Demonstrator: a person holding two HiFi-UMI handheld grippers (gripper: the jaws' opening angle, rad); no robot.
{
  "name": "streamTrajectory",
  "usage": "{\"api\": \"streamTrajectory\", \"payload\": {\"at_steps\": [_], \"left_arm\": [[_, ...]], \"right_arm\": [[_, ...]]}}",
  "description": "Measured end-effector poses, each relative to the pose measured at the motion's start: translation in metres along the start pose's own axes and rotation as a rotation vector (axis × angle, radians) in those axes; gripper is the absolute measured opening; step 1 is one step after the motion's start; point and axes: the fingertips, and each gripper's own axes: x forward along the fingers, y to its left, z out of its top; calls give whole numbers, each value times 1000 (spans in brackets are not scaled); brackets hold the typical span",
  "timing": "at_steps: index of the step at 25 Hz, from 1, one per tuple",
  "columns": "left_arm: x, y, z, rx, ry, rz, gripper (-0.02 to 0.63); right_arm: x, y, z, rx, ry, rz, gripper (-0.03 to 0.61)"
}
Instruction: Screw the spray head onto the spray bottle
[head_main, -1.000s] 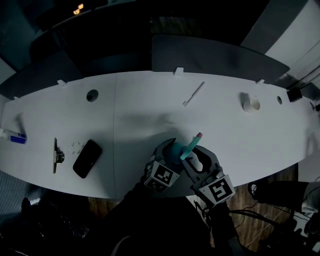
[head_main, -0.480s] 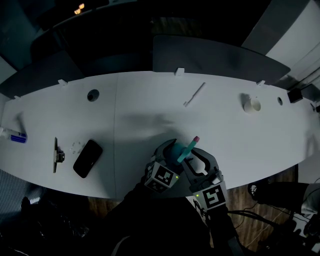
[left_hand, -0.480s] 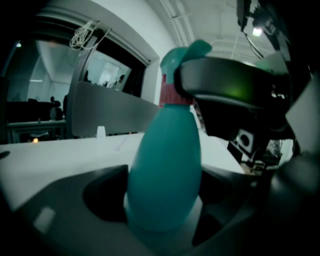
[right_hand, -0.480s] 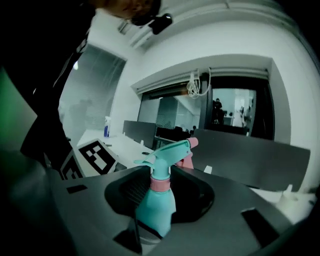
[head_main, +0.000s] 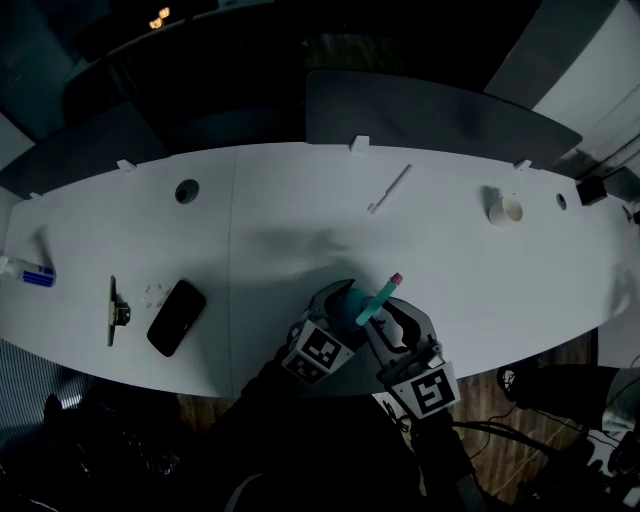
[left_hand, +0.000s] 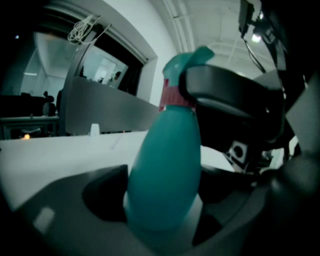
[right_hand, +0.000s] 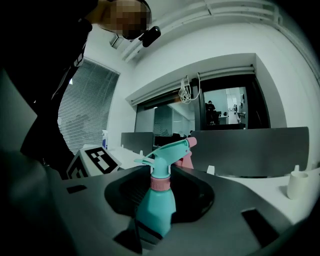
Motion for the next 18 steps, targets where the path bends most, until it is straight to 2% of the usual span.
{"api": "streamTrajectory", "payload": {"at_steps": [2,5,7,8,11,15,17,18], "left_arm": [[-6,-2,1,-21,4,-111,413],[-6,-5,6,60,37,-281,420],[-5,-10,7,107,50,-340,395],[-4,-10,8,111,43,-337,391],[-3,-8,11,66,-13,-227,388],[-2,0,16,8,-72,35,388],[-2,5,16,-29,-89,168,387],[-2,6,16,-52,-100,206,388]], "right_arm": [[0,0,-1,21,5,25,129],[2,-3,-2,58,10,77,130],[2,-3,-1,60,6,96,130],[2,-3,-1,56,2,93,130],[0,-6,1,64,-28,12,130],[-3,-9,0,6,-6,-155,130],[-2,-8,-3,-26,31,-185,129],[-2,-8,-4,-16,38,-182,130]]}}
